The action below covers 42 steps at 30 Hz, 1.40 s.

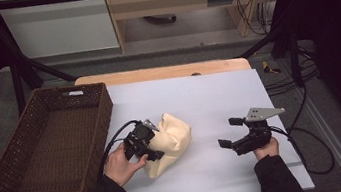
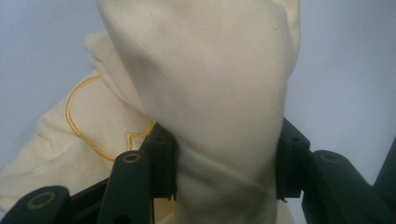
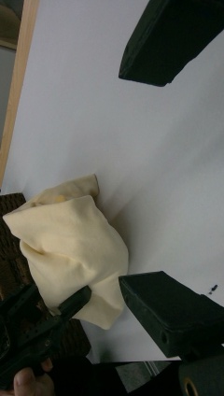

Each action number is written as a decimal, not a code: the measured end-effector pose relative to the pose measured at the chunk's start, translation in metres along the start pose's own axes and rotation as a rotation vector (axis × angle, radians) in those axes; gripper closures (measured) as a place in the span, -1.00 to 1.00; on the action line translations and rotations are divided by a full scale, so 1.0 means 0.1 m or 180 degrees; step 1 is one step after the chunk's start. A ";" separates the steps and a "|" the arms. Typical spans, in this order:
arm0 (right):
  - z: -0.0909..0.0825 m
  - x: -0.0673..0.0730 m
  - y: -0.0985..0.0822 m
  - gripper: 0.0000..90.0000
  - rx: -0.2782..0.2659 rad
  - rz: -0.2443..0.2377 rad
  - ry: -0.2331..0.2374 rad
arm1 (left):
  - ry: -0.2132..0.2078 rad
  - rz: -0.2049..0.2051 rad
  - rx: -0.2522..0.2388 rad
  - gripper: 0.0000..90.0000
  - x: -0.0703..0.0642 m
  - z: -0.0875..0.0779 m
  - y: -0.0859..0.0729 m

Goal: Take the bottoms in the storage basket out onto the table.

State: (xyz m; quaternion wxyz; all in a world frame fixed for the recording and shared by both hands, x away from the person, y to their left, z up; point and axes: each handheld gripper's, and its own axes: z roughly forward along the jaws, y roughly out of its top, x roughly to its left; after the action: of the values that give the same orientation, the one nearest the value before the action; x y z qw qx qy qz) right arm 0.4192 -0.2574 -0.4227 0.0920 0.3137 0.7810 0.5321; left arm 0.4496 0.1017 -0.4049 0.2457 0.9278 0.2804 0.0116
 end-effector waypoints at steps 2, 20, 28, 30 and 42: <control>0.00 0.00 0.00 -0.92 -0.0001 0.0000 -0.0001 | -0.0011 0.0004 0.0007 0.15 0.00 0.01 -0.01; 0.00 0.00 0.00 -0.91 -0.0004 0.0000 0.0002 | -0.0092 -0.0067 0.0031 -0.22 0.04 0.09 -0.06; -0.01 0.00 0.00 -0.91 -0.0006 0.0001 0.0005 | 0.0093 0.0062 0.0121 -0.63 0.00 0.11 -0.08; -0.01 0.00 0.00 -0.91 -0.0007 0.0002 0.0005 | 0.0117 0.0073 0.0101 -0.68 -0.01 0.12 -0.08; 0.00 0.00 0.00 -0.91 0.0006 0.0007 0.0011 | 0.0079 0.0067 -0.0195 -0.82 -0.02 -0.09 -0.11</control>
State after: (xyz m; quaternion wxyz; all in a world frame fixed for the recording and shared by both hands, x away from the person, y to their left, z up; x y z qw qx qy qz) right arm 0.4191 -0.2573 -0.4229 0.0898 0.3137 0.7813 0.5320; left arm 0.4403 0.1127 -0.4018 0.2703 0.9226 0.2731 0.0343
